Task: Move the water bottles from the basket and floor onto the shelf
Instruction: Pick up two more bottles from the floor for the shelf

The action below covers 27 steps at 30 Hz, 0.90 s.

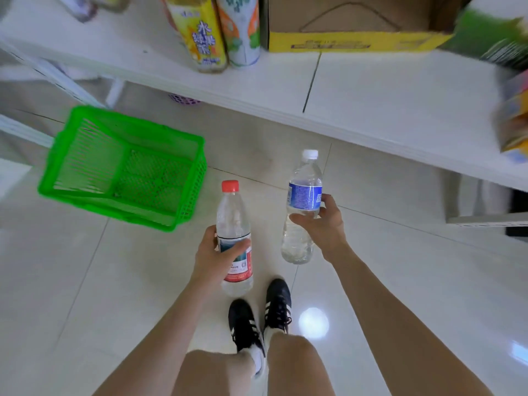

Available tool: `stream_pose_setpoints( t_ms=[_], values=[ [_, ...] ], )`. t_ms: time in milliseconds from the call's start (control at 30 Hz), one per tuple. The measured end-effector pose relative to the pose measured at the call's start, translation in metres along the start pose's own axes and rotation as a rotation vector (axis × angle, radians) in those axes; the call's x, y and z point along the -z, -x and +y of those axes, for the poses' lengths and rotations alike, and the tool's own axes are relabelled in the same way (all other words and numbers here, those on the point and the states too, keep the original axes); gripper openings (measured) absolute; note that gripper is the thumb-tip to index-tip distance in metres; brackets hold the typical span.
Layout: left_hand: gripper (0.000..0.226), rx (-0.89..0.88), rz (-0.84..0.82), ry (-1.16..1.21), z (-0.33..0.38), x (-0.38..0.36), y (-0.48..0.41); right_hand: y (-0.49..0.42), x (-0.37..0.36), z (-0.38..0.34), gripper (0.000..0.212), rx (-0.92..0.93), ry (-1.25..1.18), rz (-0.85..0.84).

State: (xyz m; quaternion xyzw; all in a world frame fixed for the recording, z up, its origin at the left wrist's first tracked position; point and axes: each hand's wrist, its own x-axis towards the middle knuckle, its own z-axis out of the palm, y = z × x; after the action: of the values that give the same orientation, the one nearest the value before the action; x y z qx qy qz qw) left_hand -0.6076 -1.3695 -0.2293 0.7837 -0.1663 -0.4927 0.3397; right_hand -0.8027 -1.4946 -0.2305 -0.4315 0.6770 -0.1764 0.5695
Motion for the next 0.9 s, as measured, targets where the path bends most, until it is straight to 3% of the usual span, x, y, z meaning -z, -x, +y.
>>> stream_pose_setpoints(
  t_ms=[533,633,900],
  values=[
    [0.044,-0.192,0.004,0.127,0.185,0.074,0.16,0.174,0.065,-0.178,0.056,0.153,-0.159,-0.037],
    [0.056,-0.223,0.019,0.148,0.213,0.096,0.181,0.199,0.067,-0.211,0.057,0.225,-0.167,-0.051],
    [0.046,-0.375,0.052,0.187,0.274,0.177,0.226,0.264,0.032,-0.279,0.054,0.397,-0.204,-0.073]
  ],
)
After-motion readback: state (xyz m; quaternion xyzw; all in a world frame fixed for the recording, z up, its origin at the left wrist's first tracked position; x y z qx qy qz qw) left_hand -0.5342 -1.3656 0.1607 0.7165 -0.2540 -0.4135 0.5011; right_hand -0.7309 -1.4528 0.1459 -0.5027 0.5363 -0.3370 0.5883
